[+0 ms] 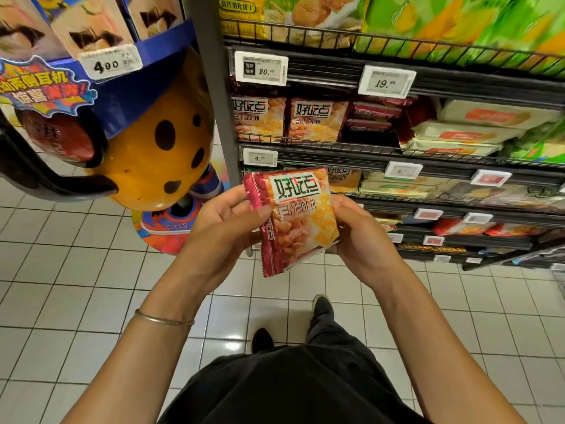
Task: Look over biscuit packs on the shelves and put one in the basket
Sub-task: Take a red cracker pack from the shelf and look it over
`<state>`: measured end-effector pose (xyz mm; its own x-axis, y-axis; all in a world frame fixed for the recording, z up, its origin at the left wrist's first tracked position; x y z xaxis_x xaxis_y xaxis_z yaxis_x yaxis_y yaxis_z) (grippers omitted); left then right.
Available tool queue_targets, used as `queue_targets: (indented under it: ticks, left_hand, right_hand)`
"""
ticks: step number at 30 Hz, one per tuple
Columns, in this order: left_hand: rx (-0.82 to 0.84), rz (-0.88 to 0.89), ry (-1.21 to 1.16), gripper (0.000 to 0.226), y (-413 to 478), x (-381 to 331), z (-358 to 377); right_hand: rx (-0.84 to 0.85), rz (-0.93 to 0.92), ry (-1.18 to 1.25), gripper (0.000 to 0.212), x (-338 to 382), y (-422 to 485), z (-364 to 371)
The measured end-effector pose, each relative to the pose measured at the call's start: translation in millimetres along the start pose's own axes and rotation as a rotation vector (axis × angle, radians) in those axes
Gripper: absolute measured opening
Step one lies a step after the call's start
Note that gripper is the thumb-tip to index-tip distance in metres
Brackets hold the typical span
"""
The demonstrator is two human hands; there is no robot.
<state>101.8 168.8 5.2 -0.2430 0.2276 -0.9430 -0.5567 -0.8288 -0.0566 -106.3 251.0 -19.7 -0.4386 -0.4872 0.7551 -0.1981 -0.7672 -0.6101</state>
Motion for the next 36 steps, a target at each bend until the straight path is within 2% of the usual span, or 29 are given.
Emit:
queue_targets:
  ticks: [5,11,17,23,29,31,34,36]
  left_hand:
    - [0.037,0.104,0.054,0.063,-3,5,6]
    - [0.09,0.208,0.164,0.064,-7,4,16]
    - [0.122,0.328,0.235,0.066,-15,5,24]
    - [0.195,0.485,0.247,0.061,-20,4,30]
    - [0.217,0.488,0.272,0.057,-21,5,30]
    - [0.214,0.47,0.239,0.055,-21,6,30]
    - [0.183,0.459,0.295,0.059,-22,3,30]
    - [0.168,0.48,0.383,0.063,-21,1,34]
  right_hand:
    - [-0.125,-0.094,-0.12,0.031,2,1,3]
    - [-0.173,-0.133,-0.177,0.027,4,3,3]
    - [-0.13,-0.209,-0.012,0.011,11,-4,1]
    - [-0.096,-0.348,0.003,0.009,28,-16,5]
    - [-0.095,-0.402,-0.033,0.014,34,-20,11]
    - [-0.054,-0.391,-0.014,0.029,33,-22,15]
    - [0.067,-0.31,0.056,0.068,28,-27,21]
    - [0.107,-0.247,0.101,0.076,25,-28,27]
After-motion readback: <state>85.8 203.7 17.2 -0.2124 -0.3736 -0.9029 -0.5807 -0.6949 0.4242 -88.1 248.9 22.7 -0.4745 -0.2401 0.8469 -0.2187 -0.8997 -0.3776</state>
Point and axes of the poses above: each hand's wrist, its own y-axis towards the middle knuckle, its own z-axis out of the palm, x = y × z, the point moved 1 cm from there along y, towards the middle knuckle, and after that the axes turned 11 degrees about z, right-handed, at the moved point
